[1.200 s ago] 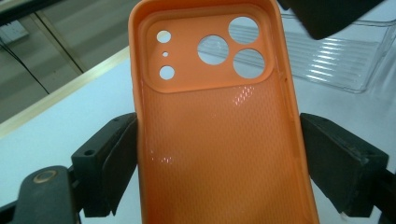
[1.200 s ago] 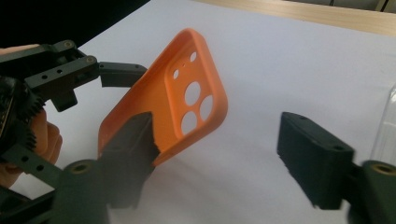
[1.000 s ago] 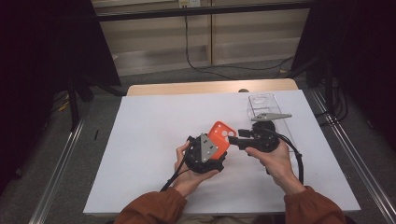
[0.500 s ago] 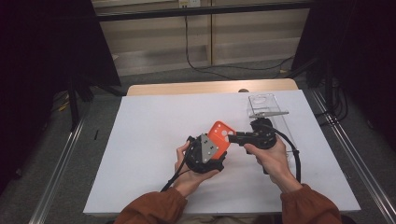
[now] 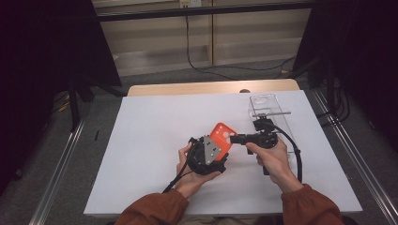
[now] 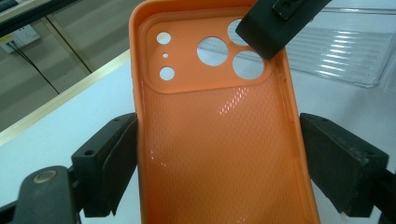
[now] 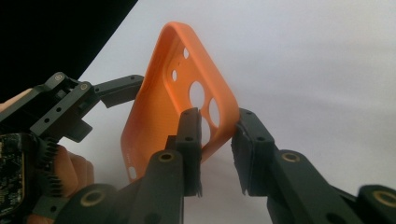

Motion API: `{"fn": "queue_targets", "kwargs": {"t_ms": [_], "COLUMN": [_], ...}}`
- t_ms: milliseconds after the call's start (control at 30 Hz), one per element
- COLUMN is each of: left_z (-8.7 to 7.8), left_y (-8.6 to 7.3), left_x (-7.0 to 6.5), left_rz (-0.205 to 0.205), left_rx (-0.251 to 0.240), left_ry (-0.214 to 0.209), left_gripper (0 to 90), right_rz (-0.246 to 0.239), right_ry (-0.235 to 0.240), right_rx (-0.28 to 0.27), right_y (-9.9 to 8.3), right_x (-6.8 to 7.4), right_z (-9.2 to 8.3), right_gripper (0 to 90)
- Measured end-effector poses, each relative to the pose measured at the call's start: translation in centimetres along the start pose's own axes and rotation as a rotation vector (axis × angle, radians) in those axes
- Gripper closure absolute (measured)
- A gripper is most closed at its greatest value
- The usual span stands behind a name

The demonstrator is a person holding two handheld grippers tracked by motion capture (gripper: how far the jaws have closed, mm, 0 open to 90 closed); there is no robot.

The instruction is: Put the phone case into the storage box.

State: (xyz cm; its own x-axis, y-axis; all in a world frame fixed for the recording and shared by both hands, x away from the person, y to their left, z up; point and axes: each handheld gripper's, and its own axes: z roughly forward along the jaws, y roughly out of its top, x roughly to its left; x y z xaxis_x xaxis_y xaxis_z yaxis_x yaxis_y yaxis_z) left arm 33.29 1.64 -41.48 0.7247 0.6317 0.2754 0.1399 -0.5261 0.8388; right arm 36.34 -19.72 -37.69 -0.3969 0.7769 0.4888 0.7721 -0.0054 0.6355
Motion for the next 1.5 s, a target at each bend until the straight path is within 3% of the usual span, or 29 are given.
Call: {"fn": "queue_targets", "kwargs": {"t_ms": [333, 833, 867, 1133, 1267, 1400, 1500], "left_z": [0.4, 0.1, 0.1, 0.1, 0.2, 0.1, -0.5], "left_y": [0.0, 0.1, 0.2, 0.2, 0.1, 0.1, 0.1], "left_x": [-0.2, 0.6, 0.8, 1.2, 1.6, 1.7, 2.3], "left_rz": [0.002, -0.04, -0.054, -0.087, -0.133, -0.142, -0.168], "left_rx": [0.009, -0.036, -0.043, -0.061, -0.074, -0.069, -0.091], "left_ry": [0.018, 0.027, -0.001, -0.034, -0.077, -0.086, -0.118], "left_gripper": [15.0, 13.7, 14.9, 6.3, 4.7, 4.9, 4.4], "right_rz": [0.036, -0.035, -0.041, -0.067, -0.077, -0.078, -0.079], "right_ry": [0.016, 0.022, 0.023, 0.025, 0.018, 0.013, 0.003], "right_rx": [-0.022, -0.099, -0.104, -0.121, -0.135, -0.139, -0.15], "right_y": [-0.1, 0.2, 0.2, 0.3, 0.4, 0.5, 0.6], "right_x": [0.2, 1.9, 2.0, 2.1, 1.9, 1.7, 1.3], "right_z": [-0.3, -1.1, -1.2, -1.5, -1.8, -1.8, -2.1], "right_gripper": [79.4, 81.8, 82.1, 82.7, 82.8, 82.9, 82.9]}}
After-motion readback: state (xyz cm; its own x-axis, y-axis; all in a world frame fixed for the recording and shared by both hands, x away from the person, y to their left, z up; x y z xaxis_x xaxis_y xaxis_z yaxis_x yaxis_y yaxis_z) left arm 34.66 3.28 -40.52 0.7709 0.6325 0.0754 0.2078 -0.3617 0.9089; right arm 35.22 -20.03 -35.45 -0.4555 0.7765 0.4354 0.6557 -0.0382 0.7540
